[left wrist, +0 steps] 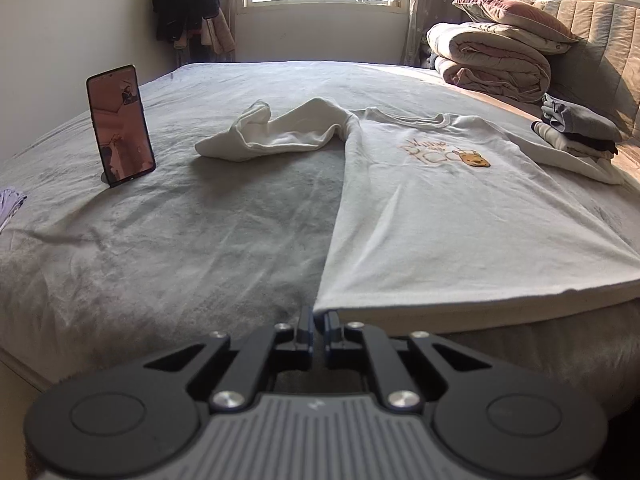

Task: Fold clothes
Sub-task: 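Grasp the hem with the left gripper and pull it to flatten the body, then release the hem with the left gripper and move both grippers back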

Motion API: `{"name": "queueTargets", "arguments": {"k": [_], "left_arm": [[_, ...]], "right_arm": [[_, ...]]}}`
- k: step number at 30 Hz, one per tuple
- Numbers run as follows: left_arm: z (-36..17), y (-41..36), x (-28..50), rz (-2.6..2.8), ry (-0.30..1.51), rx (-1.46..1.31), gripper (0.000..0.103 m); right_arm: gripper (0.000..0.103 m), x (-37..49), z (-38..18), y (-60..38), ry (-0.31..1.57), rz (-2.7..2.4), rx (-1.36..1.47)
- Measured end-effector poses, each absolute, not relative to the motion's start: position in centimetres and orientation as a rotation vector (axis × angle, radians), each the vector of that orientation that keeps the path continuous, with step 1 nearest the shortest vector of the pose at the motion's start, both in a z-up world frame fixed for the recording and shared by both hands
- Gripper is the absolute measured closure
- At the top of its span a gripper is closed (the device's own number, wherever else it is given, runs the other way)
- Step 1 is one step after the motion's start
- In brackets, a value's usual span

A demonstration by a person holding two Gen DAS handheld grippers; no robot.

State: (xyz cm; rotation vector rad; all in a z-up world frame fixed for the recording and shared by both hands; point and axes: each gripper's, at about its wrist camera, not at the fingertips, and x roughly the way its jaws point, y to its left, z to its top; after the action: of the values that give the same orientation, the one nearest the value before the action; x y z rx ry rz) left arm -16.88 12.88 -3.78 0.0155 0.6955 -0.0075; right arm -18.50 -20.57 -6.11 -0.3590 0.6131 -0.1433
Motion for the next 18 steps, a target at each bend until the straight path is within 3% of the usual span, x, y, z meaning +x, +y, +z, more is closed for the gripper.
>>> {"name": "queueTargets", "arguments": {"k": [16,17,18], "left_arm": [[-4.7,14.0,-17.3,-0.083,0.832,0.013,0.097],[-4.5,14.4,-17.2,-0.095,0.846,0.001,0.097],[-4.4,14.7,-17.1,-0.106,0.860,-0.012,0.097]], "right_arm": [[0.099,-17.4,-6.4,-22.0,0.750,-0.135,-0.344],[0.095,-17.3,-6.2,-22.0,0.768,-0.123,-0.343],[0.084,-17.3,-5.9,-22.1,0.785,-0.114,-0.341]]}}
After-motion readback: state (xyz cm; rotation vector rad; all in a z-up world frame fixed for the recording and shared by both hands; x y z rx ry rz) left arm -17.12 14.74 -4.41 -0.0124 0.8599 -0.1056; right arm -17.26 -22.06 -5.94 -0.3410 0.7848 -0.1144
